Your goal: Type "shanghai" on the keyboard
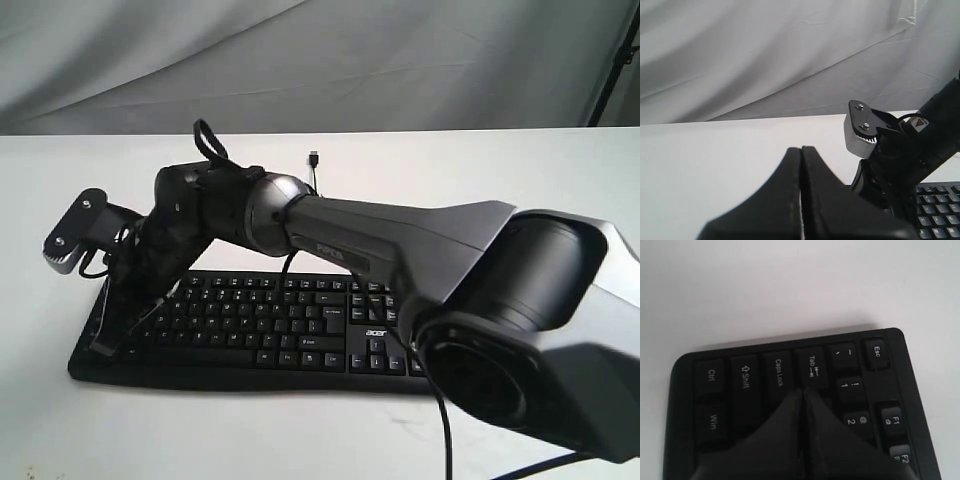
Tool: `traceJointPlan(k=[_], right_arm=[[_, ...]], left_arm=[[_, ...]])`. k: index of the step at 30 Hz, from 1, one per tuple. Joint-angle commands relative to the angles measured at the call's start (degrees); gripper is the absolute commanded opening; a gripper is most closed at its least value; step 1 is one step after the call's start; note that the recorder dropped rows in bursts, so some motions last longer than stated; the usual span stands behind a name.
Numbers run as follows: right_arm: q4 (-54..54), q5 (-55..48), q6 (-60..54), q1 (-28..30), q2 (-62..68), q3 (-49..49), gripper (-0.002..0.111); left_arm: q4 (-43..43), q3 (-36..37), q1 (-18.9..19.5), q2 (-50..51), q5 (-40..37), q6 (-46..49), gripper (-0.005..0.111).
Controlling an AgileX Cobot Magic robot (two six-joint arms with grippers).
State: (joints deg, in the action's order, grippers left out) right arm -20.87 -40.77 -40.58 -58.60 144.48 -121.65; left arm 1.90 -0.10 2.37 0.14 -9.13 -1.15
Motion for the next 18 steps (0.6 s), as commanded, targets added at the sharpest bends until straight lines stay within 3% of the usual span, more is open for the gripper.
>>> traceJointPlan(k=[1,18], right_arm=[[-1.5,-0.3,-0.9,-0.1,0.6,-0.4,0.000],[-2.2,-1.4,-1.4,-0.1,1.7,-0.4,0.000]], left_arm=[[0.0,0.1,-0.4,-0.1,0.3,-0.2,0.000],[0.0,0.1,-0.4,-0.1,0.3,-0.2,0.000]])
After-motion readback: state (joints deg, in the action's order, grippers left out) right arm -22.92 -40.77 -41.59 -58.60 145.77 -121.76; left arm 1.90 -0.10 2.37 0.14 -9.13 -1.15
